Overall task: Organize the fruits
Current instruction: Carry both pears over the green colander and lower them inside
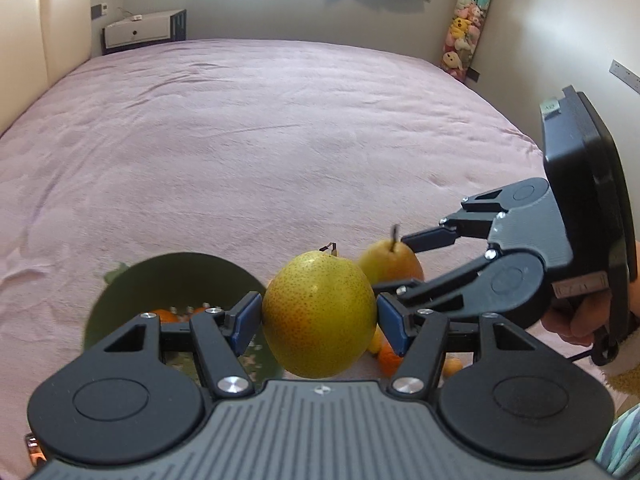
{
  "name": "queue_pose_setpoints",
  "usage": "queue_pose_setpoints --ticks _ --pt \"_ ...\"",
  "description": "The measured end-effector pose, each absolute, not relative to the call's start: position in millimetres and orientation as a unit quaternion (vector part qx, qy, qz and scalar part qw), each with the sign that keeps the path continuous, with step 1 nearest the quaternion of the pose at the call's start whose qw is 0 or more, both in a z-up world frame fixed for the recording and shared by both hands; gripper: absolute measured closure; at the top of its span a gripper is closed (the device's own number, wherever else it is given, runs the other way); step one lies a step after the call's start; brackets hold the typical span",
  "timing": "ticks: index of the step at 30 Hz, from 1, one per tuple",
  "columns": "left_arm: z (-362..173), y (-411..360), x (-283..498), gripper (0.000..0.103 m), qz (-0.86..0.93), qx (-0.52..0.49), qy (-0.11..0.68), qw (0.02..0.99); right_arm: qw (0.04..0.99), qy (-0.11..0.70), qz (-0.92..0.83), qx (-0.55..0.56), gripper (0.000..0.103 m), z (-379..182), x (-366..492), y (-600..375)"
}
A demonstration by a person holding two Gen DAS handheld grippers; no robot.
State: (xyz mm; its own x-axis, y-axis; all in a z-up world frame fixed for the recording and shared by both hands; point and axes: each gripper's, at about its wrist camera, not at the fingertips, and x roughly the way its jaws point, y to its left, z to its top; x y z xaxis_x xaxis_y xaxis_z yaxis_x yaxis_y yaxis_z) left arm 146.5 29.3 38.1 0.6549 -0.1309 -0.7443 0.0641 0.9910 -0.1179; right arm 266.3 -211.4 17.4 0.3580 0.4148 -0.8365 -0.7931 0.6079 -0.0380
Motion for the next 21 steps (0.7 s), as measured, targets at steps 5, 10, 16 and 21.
queue_pose_setpoints --ticks 5,10,16,21 --pt "49 49 141 0.031 -0.033 -0.034 0.406 0.913 0.788 0.406 0.398 -0.236 0.049 29 256 -192" --pt "49 74 137 0.031 -0.006 -0.047 0.414 0.909 0.778 0.396 0.421 -0.247 0.05 36 244 -171" --pt "43 99 135 0.031 0.017 -0.067 0.43 0.9 0.759 0.387 0.448 -0.27 0.05 40 233 -140" --pt "26 111 140 0.031 0.036 -0.07 0.457 0.886 0.74 0.388 0.465 -0.293 0.05 32 230 -119"
